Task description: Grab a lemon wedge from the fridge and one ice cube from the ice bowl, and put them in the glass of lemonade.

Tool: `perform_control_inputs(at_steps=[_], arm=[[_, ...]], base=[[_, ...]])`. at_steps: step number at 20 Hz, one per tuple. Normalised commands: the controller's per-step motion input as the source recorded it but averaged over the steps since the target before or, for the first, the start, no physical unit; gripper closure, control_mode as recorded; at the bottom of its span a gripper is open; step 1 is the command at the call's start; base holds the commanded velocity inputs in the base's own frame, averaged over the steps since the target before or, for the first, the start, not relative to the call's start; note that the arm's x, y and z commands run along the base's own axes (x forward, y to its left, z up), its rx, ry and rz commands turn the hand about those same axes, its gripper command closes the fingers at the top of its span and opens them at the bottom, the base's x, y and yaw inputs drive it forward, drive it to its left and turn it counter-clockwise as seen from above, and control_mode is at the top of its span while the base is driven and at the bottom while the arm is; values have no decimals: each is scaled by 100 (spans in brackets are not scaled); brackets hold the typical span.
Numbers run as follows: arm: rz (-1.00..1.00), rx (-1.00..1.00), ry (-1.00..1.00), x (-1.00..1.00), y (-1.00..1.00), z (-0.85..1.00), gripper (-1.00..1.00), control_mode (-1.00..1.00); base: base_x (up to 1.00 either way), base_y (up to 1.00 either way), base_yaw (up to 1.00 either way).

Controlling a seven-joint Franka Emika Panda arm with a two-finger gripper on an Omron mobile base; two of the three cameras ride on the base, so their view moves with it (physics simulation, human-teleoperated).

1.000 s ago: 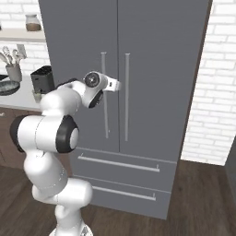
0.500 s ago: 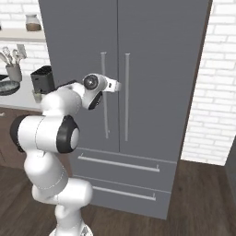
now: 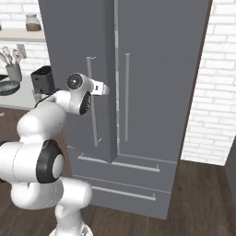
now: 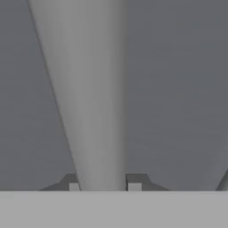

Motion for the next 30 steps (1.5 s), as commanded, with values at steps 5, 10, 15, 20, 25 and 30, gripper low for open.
perform_control_inputs(at_steps=[5,10,15,20,25,30], arm=[[6,-4,0,-86,47,26,100,-100],[4,-3,0,-84,37,42,-100,-100],[4,-1,0,-74,22,48,-100,-100],[3,2,-10,-99,18,66,-100,-100],[7,8,-4,-96,18,76,-100,-100],[6,11,0,-100,5,62,-100,-100]], base=[[0,0,0],[0,0,0],[0,0,0],[0,0,0],[0,0,0],[0,0,0]])
